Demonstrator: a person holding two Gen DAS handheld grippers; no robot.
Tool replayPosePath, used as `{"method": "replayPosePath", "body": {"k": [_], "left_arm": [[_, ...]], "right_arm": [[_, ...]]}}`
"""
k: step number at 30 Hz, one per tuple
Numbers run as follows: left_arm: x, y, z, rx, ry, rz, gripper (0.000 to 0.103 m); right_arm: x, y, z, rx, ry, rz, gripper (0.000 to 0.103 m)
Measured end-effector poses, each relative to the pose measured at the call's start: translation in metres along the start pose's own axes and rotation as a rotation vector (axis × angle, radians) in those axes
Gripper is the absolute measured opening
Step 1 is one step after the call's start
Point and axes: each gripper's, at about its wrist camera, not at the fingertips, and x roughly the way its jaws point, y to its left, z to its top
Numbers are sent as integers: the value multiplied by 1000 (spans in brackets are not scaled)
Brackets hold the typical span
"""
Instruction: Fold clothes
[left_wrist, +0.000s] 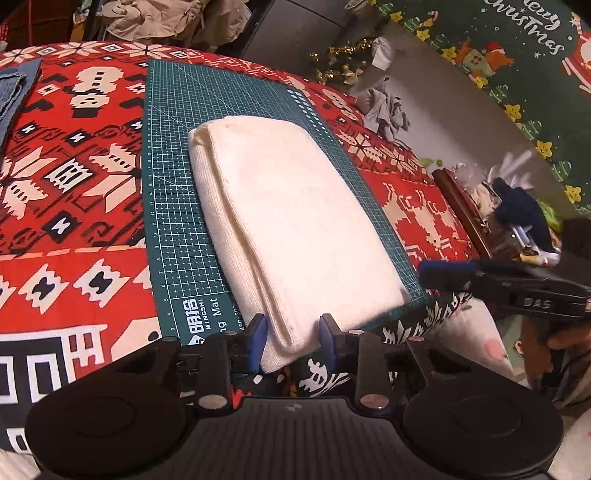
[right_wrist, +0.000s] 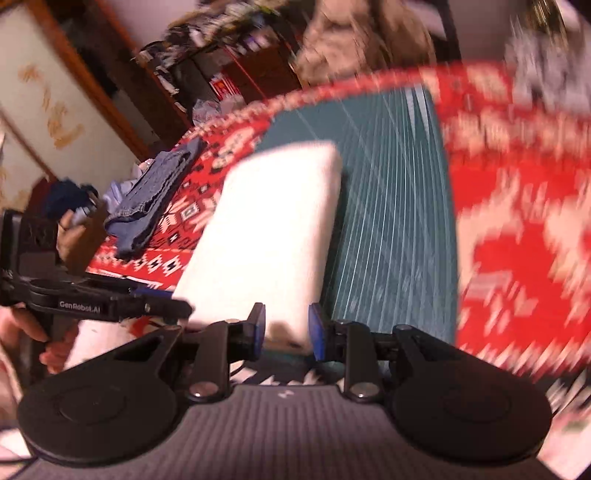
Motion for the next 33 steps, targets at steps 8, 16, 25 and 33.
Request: {"method": "replayPosePath", "body": {"k": [8, 16, 25, 33], "left_arm": [[-3, 1, -4, 3, 4, -4, 30], [-14, -9, -8, 55, -17, 36, 28], [-23, -39, 0, 191, -125, 169, 28], [16, -67, 2, 266, -60, 141, 15]], "right_arm": [[16, 44, -1, -270, 2, -66, 3], [-1, 48, -18, -278, 31, -46, 5], [10, 35, -6, -276, 19, -144, 8], [-4, 27, -11, -227, 22, -132, 8]]}}
